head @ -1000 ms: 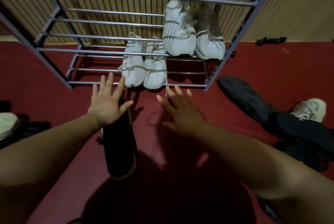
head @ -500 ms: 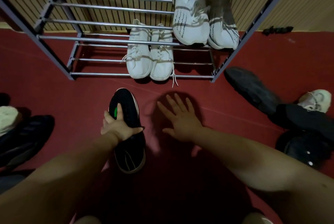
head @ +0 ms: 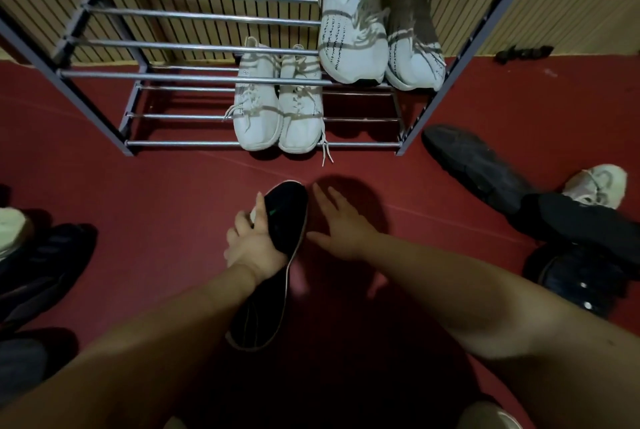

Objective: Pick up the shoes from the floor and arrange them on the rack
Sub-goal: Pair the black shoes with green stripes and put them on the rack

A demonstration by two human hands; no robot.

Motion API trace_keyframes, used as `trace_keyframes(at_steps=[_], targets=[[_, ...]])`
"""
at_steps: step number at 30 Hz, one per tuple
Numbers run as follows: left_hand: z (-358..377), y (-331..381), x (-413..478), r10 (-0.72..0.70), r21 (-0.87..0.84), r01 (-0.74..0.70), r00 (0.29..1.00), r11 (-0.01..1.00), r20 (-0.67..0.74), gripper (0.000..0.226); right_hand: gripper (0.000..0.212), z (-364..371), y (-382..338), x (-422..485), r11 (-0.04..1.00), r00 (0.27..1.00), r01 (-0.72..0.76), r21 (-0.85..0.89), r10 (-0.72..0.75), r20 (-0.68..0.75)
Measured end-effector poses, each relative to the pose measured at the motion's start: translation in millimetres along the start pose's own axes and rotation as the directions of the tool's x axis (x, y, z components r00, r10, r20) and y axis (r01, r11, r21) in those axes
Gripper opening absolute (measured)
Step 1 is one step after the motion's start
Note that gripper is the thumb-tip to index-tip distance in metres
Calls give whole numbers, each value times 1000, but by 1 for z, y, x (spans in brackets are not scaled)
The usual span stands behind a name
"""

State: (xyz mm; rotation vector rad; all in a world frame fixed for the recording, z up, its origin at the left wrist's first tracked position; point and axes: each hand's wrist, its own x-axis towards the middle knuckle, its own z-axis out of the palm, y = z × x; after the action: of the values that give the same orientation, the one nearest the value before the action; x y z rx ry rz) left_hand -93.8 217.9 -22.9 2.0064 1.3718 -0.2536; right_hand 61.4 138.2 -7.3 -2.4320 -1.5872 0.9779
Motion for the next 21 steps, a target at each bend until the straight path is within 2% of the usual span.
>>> trace_keyframes(at_steps=[3,7,10,15,18,21], targets=[[0,14,-2,86,56,-88,996,995,36,109,89,-1,9,-2,989,996,-83,126,79,36],[-2,18,6,97,44,-104,985,994,142,111,89,-8,23,-5,962,987,-161,220,151,61],[-2,20,11,115,-57,-105,971,993,210,112,88,-13,35,-10,939,981,-194,285,186,53],[3,51,12,206,-268,-152,961,951,185,115,88,-13,51,-19,867,966,-231,442,258,-1],[8,74,17,420,-380,-345,898,858,131,129,86,-21,59,-23,805,957,-148,575,262,-121],[6,98,19,553,-401,-478,828,782,92,129,82,-37,65,-32,754,939,-21,656,240,-246]])
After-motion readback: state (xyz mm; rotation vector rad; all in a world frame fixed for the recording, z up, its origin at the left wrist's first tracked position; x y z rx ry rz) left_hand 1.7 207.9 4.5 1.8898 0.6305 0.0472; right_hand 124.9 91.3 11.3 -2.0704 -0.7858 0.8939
